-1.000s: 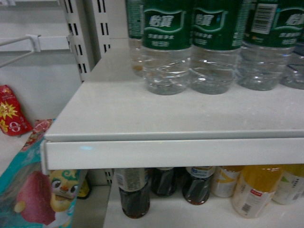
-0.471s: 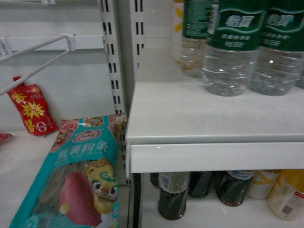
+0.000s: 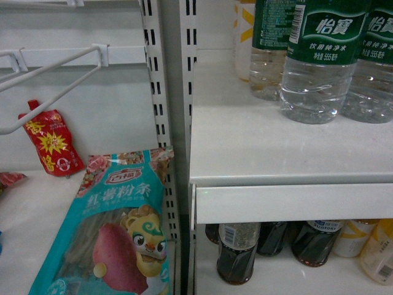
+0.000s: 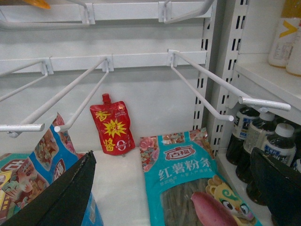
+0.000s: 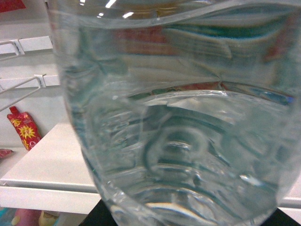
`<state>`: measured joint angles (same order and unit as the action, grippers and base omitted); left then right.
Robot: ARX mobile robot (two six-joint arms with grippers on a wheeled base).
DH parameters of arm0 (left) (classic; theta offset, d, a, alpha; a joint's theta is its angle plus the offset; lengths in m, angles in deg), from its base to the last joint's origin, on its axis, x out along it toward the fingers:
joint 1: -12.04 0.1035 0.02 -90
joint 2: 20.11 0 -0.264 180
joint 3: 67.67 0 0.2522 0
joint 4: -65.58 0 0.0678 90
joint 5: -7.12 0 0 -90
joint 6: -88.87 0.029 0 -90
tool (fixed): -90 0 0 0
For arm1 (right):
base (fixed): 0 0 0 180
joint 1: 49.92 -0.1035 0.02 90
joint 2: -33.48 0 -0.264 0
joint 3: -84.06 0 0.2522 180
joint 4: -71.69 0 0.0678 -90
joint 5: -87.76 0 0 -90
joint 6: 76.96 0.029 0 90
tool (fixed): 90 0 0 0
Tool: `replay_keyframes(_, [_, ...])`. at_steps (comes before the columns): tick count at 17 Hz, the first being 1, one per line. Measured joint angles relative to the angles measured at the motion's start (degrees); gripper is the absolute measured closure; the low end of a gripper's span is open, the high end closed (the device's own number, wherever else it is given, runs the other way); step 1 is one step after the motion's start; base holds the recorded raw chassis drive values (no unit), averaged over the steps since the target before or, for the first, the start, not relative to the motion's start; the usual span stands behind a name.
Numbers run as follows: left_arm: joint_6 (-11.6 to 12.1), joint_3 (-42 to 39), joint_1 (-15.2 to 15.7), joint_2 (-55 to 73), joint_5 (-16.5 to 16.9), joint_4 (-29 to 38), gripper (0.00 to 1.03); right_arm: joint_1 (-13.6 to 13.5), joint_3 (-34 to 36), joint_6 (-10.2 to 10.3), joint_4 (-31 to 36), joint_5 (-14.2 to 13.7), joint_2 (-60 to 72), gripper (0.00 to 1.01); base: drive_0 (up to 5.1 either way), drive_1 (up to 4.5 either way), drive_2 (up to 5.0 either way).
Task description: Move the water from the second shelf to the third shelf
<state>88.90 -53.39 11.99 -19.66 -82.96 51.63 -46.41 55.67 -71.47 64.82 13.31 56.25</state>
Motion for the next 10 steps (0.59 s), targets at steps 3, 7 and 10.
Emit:
replay_keyframes(3, [0.0, 0.0, 0.0, 0.0, 0.0, 0.0, 0.05, 0.0, 0.0, 0.0, 0.0, 0.0, 0.0, 0.62, 0.0, 0.0, 0.0])
replay_keyframes(7, [0.0, 0.0, 0.0, 0.0, 0.0, 0.0, 0.05, -0.9, -0.4, -0.5, 1.0, -6.2, 0.5, 0.62, 0.0, 0.0, 0.0])
replay_keyframes(10, [0.0, 0.0, 0.0, 0.0, 0.0, 0.0, 0.05, -0.9, -3.4, -0.8, 3.1, -4.9, 4.7, 0.62, 0.0, 0.0, 0.0])
